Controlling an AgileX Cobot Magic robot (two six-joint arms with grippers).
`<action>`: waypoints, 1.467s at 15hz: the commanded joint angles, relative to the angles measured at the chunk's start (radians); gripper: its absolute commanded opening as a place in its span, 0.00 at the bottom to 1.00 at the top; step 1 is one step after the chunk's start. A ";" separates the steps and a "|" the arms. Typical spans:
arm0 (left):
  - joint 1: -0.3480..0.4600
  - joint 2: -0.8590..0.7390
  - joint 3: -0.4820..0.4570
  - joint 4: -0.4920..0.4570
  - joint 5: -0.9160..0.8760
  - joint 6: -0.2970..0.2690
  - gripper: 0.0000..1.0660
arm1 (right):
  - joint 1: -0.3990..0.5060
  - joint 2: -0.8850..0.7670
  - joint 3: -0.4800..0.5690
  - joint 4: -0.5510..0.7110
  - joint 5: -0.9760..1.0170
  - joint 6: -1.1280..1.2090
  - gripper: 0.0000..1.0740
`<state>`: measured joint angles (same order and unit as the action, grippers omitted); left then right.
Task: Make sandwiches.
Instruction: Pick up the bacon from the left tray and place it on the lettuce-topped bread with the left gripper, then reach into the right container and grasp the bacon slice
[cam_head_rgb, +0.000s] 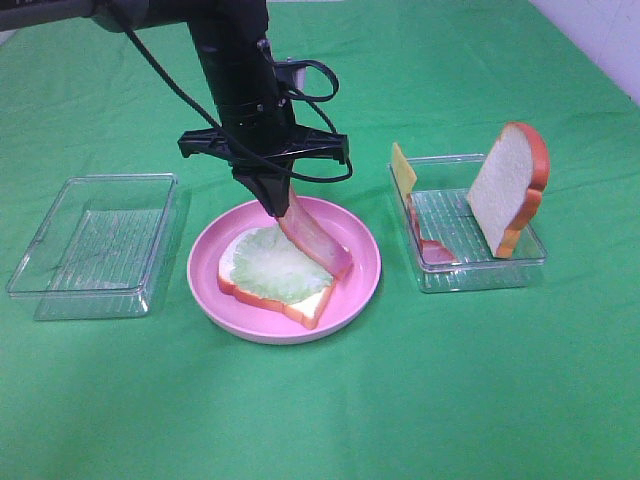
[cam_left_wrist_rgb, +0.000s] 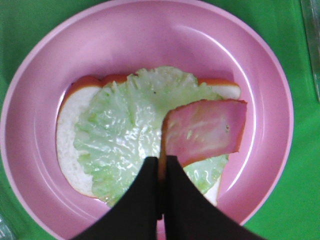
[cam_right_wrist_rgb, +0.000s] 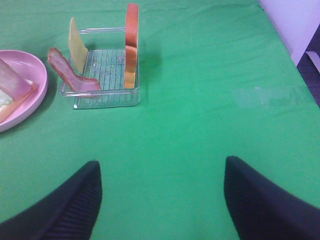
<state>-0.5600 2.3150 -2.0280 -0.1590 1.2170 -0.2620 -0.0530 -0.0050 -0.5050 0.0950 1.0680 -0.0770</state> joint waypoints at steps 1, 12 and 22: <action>-0.003 -0.005 -0.004 0.020 0.072 -0.011 0.00 | -0.004 -0.008 -0.001 -0.004 -0.010 0.005 0.62; -0.003 -0.014 0.014 0.077 0.072 -0.021 0.06 | -0.004 -0.008 -0.001 -0.004 -0.010 0.005 0.62; -0.002 -0.121 0.028 0.119 0.072 -0.023 0.74 | -0.004 -0.008 -0.001 -0.004 -0.010 0.005 0.62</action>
<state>-0.5600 2.2110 -2.0080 -0.0480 1.2200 -0.2770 -0.0530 -0.0050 -0.5050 0.0950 1.0680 -0.0770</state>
